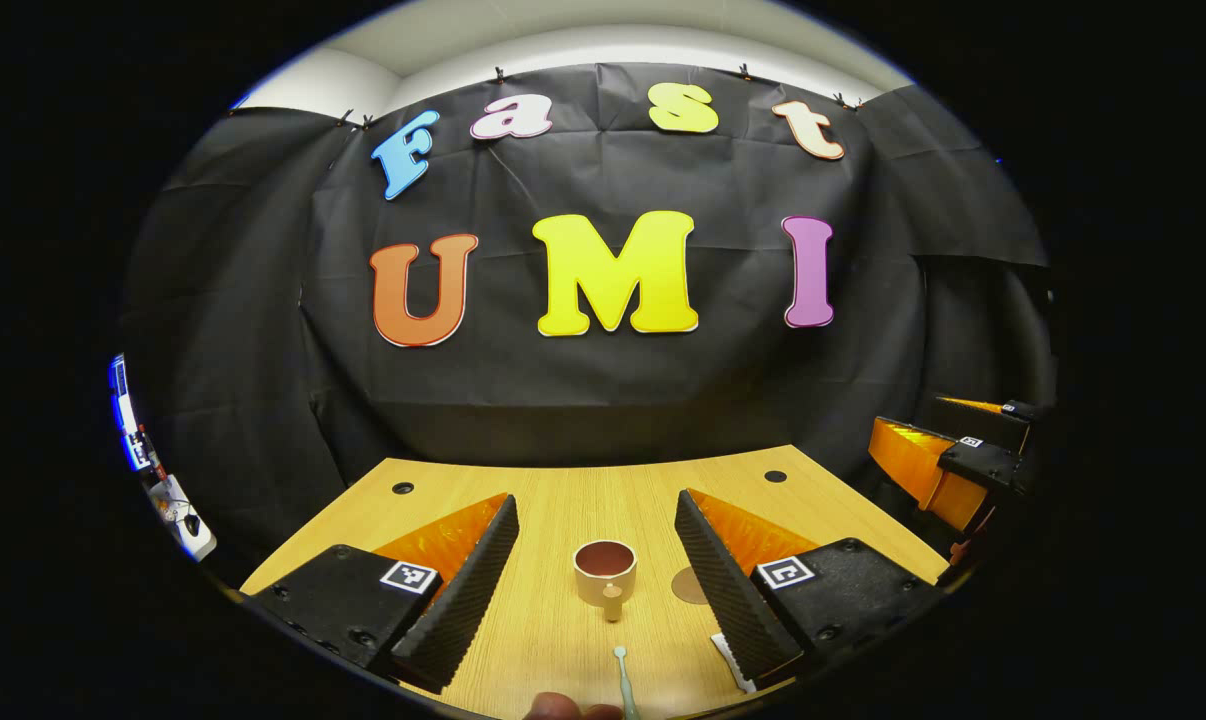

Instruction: Put the toothbrush and toothpaste on the desktop into the cup, then pick up the cup and place it on the coaster on the desktop.

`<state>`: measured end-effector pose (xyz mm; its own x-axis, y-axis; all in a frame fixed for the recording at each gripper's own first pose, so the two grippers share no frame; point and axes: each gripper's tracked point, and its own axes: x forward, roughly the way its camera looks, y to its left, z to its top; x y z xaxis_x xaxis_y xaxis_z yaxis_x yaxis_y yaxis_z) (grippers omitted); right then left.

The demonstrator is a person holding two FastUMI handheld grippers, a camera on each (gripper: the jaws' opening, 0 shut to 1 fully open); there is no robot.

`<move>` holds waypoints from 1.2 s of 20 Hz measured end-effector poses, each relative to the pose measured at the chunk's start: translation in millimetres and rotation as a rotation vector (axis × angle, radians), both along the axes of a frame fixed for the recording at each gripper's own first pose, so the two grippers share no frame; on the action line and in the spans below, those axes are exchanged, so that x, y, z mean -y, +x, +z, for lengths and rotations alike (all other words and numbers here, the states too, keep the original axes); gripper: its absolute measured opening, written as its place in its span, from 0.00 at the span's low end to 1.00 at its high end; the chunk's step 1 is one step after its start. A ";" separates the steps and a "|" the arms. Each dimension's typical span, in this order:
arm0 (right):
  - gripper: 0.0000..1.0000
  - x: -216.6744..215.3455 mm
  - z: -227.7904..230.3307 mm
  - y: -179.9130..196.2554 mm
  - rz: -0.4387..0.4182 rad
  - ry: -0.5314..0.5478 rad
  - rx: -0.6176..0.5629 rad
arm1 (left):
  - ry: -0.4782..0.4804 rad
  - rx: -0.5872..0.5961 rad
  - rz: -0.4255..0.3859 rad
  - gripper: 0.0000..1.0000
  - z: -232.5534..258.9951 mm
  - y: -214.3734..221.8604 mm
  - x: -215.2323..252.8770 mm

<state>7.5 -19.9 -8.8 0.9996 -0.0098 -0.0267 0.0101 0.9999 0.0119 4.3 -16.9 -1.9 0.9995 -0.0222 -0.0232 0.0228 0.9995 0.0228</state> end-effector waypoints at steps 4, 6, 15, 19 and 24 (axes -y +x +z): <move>0.97 -0.4 -3.7 -0.2 0.008 -0.013 -0.012 | 0.001 -0.012 -0.003 1.00 -3.6 1.5 3.1; 0.97 -1.6 -4.4 -0.9 0.016 -0.023 -0.012 | -0.001 -0.018 -0.007 1.00 -4.9 2.9 4.7; 0.95 -1.8 -41.9 4.7 0.061 -0.027 -0.137 | 0.003 -0.170 -0.005 1.00 -48.3 4.5 4.5; 0.98 -2.4 -76.3 0.0 0.091 -0.043 -0.254 | 0.012 -0.353 -0.009 1.00 -99.3 -2.3 4.1; 0.98 -2.2 -125.1 -13.3 0.104 -0.065 -0.398 | -0.056 -0.614 -0.036 1.00 -171.2 -20.6 12.2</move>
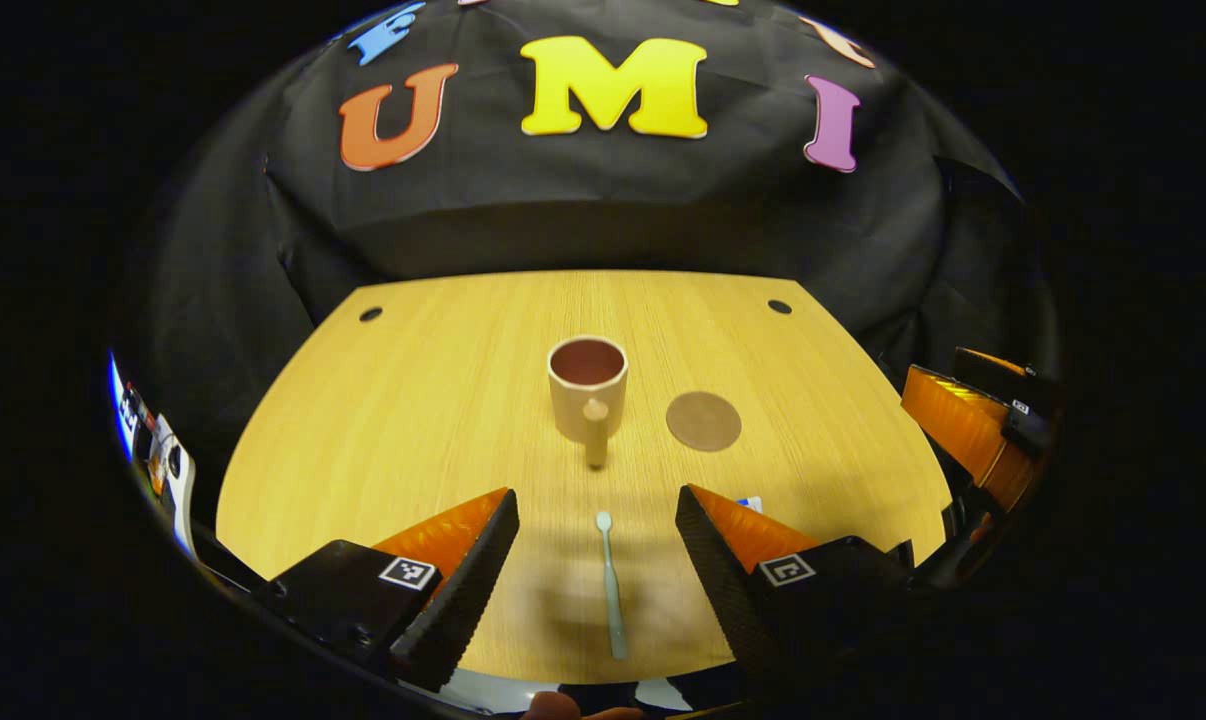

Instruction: Put the toothbrush and toothpaste on the desktop into the cup, then pick up the cup and place it on the coaster on the desktop.

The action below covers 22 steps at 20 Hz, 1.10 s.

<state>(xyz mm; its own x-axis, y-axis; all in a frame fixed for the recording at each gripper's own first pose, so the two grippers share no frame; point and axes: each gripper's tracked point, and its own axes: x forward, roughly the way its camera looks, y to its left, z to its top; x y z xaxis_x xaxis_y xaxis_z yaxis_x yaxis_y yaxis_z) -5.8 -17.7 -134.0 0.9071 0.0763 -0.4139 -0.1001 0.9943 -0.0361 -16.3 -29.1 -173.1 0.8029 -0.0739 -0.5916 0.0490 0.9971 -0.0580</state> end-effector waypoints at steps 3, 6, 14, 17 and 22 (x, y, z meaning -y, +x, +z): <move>0.95 -3.6 -23.7 -6.6 0.009 -0.006 -0.064 | -0.031 -0.118 -0.012 1.00 -21.6 -10.8 -2.5; 0.95 -12.4 -48.7 -15.6 0.024 -0.003 -0.137 | -0.051 -0.212 -0.002 1.00 -50.2 -16.0 -2.4; 0.95 -27.3 -107.5 -41.2 0.006 0.029 -0.310 | 0.010 -0.171 -0.005 0.84 -102.8 -2.4 6.8; 0.95 -29.0 -119.5 -48.7 -0.001 0.022 -0.343 | 0.020 -0.178 0.002 0.80 -114.4 0.9 6.8; 0.94 -27.0 -123.1 -55.0 -0.016 0.021 -0.359 | 0.014 -0.217 0.033 0.79 -130.7 4.2 3.8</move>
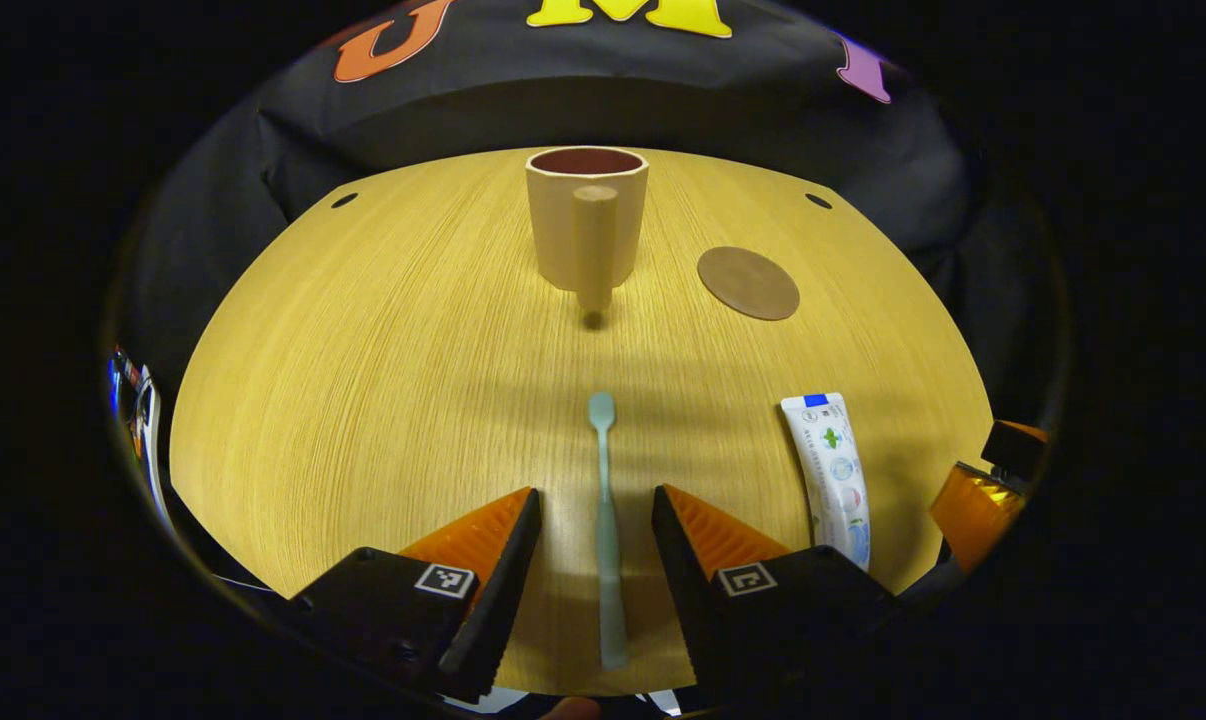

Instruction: Put the toothbrush and toothpaste on the desktop into the cup, then pick up the cup and place it on the coaster on the desktop.

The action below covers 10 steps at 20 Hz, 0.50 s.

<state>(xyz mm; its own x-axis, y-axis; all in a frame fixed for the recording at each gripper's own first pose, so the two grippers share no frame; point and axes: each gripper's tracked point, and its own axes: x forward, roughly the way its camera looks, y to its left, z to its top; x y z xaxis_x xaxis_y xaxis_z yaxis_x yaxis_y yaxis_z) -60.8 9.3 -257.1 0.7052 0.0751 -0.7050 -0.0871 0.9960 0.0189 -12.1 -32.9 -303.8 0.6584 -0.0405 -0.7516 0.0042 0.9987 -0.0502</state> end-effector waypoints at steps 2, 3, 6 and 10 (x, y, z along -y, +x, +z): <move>0.94 0.3 0.2 -1.5 -0.004 -0.001 0.000 | 0.005 0.007 -0.008 0.69 0.7 2.0 1.9; 0.93 -0.1 -0.1 -1.8 -0.006 -0.002 -0.001 | 0.011 0.009 -0.008 0.69 -0.4 3.1 2.2; 0.94 -1.7 -1.4 -3.7 -0.005 -0.003 -0.001 | 0.014 0.019 0.005 0.54 -3.6 6.8 1.6; 0.93 -8.6 -4.9 -6.4 0.014 0.003 -0.011 | 0.020 0.018 0.027 0.18 0.4 7.7 -9.4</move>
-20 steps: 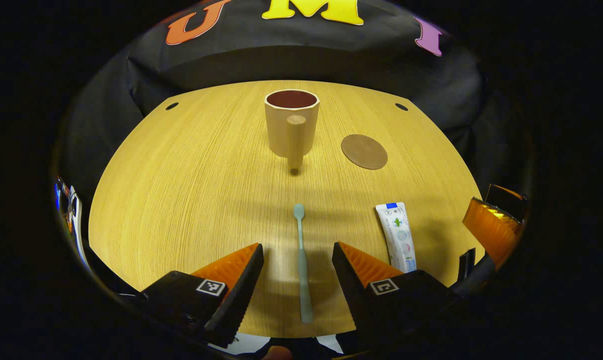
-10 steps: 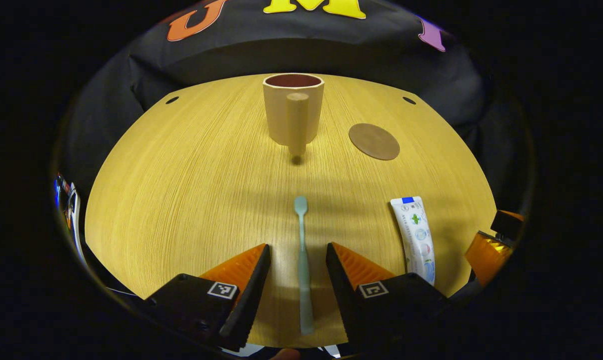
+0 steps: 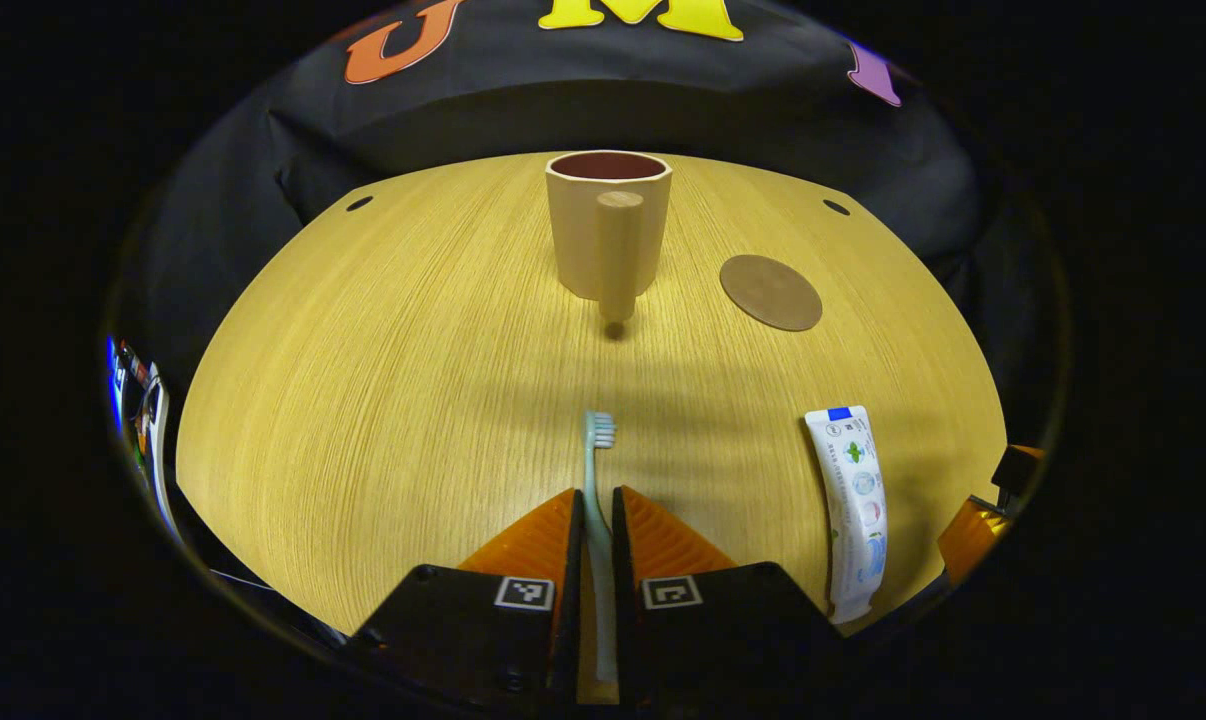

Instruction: Put the toothbrush and toothpaste on the desktop into the cup, then pick up the cup and place it on the coaster on the desktop.

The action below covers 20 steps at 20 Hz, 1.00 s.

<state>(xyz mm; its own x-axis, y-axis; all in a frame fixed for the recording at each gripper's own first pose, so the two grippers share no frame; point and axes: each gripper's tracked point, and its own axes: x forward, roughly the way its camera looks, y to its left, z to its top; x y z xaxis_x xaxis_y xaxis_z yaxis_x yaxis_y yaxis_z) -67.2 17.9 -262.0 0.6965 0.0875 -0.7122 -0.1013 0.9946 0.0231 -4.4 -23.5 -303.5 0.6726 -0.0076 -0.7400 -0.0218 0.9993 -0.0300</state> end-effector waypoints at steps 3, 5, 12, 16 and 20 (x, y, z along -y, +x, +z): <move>0.94 -3.4 -6.5 -0.5 0.004 -0.001 -0.014 | 0.018 0.002 -0.001 0.09 0.7 -0.5 -3.5; 0.93 -6.0 -11.7 -1.6 0.006 0.001 -0.032 | 0.015 0.015 0.003 0.07 5.8 -0.8 -7.0; 0.92 -24.0 -41.0 0.6 0.031 0.013 -0.133 | 0.034 0.138 -0.019 0.04 51.3 5.9 -30.0; 0.91 -31.3 -66.1 -4.8 0.007 0.020 -0.275 | 0.027 0.239 -0.035 0.03 82.9 10.2 -32.1; 0.75 -34.6 -76.4 -4.7 -0.036 0.037 -0.342 | -0.008 0.354 -0.033 0.03 115.7 22.4 -31.6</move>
<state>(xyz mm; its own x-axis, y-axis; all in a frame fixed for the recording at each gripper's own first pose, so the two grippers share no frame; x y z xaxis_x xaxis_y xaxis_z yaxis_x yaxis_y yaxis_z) -71.9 52.5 -338.4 0.4208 0.0970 -0.9019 -0.0462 0.9953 0.0855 18.0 8.1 -187.8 0.8868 -0.0383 -0.4606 0.0237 0.9990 -0.0373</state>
